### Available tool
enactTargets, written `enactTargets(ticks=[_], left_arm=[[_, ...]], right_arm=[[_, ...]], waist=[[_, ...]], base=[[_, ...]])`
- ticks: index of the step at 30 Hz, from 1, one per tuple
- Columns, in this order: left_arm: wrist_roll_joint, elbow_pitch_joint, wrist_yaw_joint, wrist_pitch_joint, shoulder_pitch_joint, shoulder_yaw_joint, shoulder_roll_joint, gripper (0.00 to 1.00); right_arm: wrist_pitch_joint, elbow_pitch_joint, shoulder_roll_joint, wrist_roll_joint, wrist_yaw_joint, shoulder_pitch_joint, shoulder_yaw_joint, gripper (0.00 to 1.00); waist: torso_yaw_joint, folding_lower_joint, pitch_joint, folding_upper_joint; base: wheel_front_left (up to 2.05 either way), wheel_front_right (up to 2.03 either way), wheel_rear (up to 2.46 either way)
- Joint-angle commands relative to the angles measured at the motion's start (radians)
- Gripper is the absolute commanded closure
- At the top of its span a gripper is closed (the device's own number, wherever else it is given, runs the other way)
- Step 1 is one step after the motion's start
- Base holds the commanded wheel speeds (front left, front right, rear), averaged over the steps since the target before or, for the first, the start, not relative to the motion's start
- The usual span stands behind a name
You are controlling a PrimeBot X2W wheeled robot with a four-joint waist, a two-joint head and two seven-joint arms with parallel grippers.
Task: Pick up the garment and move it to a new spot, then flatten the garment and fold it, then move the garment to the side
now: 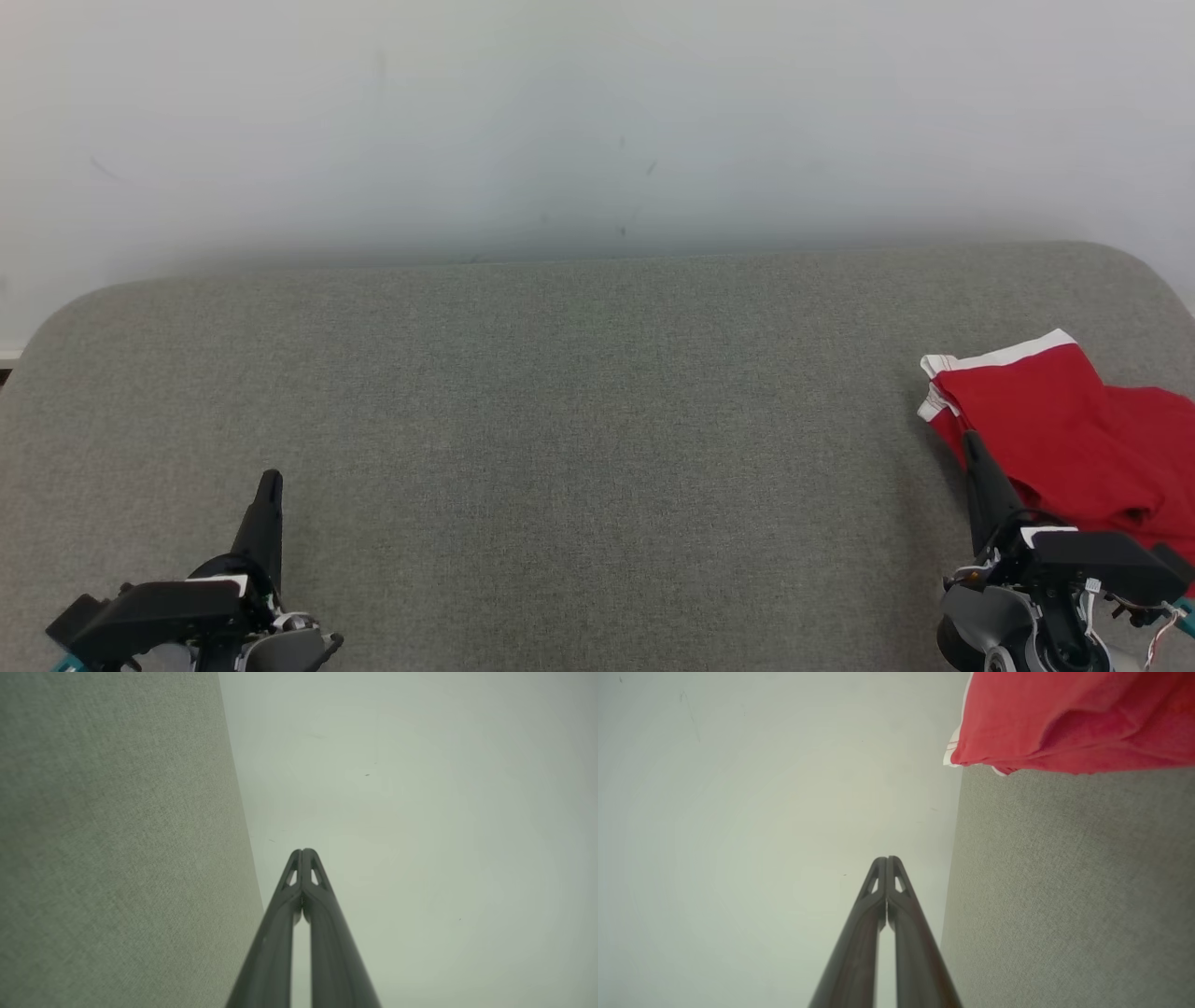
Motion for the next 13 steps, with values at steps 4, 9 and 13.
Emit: enactTargets(ticks=[4,9,13], left_arm=[[-0.001,0.0,-0.002,0.001,-0.013,0.002,-0.002,1.0],[-0.001,0.0,-0.002,0.001,-0.013,0.002,-0.002,1.0],[-0.001,0.0,-0.002,0.001,-0.013,0.002,-0.002,1.0]], right_arm=[[0.002,0.0,0.0,0.006,0.001,-0.008,-0.002,1.0],[0.002,0.0,0.0,0.006,0.001,-0.008,-0.002,1.0],[0.002,0.0,0.0,0.006,0.001,-0.008,-0.001,1.0]], waist=[[0.0,0.0001,0.0,-0.0001],[0.0,0.0001,0.0,-0.0001],[0.0,0.0001,0.0,-0.0001]], base=[[0.0,0.0,0.0],[0.0,0.0,0.0],[0.0,0.0,0.0]])
